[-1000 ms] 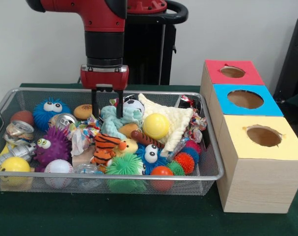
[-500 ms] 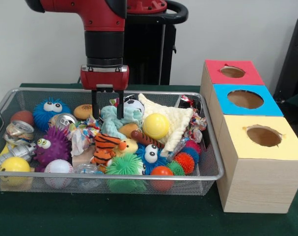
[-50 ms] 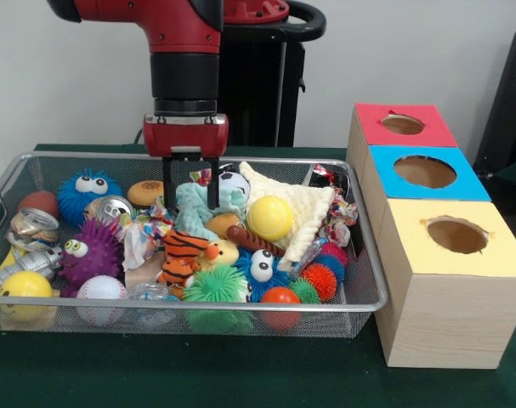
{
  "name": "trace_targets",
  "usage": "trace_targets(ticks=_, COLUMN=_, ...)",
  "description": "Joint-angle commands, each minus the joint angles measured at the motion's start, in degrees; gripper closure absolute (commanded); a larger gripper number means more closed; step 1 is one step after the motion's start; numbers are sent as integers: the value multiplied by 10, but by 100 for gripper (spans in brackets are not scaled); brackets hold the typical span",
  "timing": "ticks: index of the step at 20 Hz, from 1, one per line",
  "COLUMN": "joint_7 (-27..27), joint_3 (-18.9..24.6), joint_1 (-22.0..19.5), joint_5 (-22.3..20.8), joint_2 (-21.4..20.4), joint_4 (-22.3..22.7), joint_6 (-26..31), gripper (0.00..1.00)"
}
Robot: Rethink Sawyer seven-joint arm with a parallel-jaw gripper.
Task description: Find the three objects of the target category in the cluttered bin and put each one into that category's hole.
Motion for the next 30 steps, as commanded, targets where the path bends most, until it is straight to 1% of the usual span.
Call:
trace_targets(ticks=1, joint_7=47, joint_3=6, joint_1=12, joint_5=-36, joint_2=8, joint_4=5, joint_6=-51, gripper=0)
trace_targets(ticks=5, joint_7=44, joint_3=3, joint_1=11, joint_5=-40, joint_2=10, joint_4=4, joint_6=-67, gripper=0)
trace_targets(ticks=9, joint_7=45, joint_3=-11, joint_1=19, joint_5=-42, joint_2=15, joint_4=0, joint_6=-87, gripper=0)
trace_targets(ticks=16, joint_7=44, joint_3=-24, joint_1=15, joint_5=-51, joint_2=37, joint_4=-7, joint_6=-123, gripper=0)
trace_targets(ticks=20, joint_7=46, joint_3=-26, joint_1=18, joint_5=-52, joint_2=39, joint_4=-12, joint_6=-127, gripper=0)
trace_targets(ticks=25, joint_7=48, joint_3=-41, joint_1=26, joint_5=-49, joint_2=47, joint_4=-20, joint_6=-135, gripper=0)
trace_targets(ticks=30, joint_7=46, joint_3=-40, joint_1=16, joint_5=-55, joint_2=58, joint_4=-25, joint_6=-144, gripper=0)
